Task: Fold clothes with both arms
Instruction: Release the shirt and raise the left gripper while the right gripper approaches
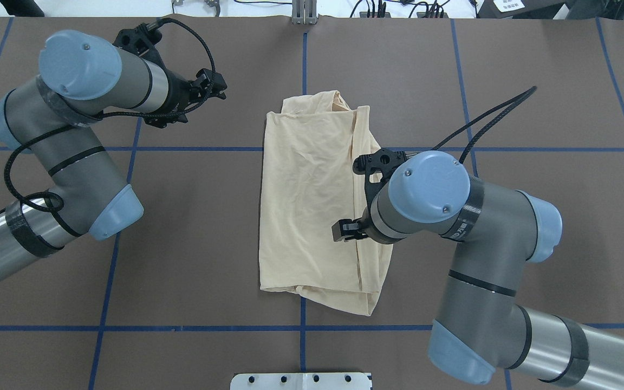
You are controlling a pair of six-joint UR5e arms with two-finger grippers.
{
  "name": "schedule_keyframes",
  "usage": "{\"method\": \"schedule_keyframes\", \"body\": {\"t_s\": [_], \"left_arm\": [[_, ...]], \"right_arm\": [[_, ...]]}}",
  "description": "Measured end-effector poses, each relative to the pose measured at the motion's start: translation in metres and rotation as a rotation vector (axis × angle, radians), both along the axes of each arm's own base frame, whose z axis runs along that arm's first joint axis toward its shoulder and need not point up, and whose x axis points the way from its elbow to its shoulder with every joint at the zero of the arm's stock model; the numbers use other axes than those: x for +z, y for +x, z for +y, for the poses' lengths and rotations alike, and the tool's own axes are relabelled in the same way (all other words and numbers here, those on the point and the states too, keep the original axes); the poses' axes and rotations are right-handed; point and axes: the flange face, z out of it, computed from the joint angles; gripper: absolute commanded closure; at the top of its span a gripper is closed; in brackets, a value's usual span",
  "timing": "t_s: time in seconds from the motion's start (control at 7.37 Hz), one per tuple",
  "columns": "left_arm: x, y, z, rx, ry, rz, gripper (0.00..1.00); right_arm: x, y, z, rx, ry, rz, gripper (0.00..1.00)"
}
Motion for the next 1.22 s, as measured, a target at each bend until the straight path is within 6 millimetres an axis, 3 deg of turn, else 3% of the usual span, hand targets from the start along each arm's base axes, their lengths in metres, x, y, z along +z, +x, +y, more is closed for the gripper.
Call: {"method": "schedule_keyframes", "body": {"t_s": [0.41, 1.22], "left_arm": [[0.002, 0.003, 0.002, 0.008, 0.001, -0.005, 0.0], [0.006, 0.02, 0.011, 0.035, 0.0, -0.008, 0.0]], "right_arm": [[0.022, -0.045, 0.018, -0.063, 0.009, 0.114, 0.0], [0.044, -0.058, 0.023, -0.088, -0.016, 0.175, 0.0]]}}
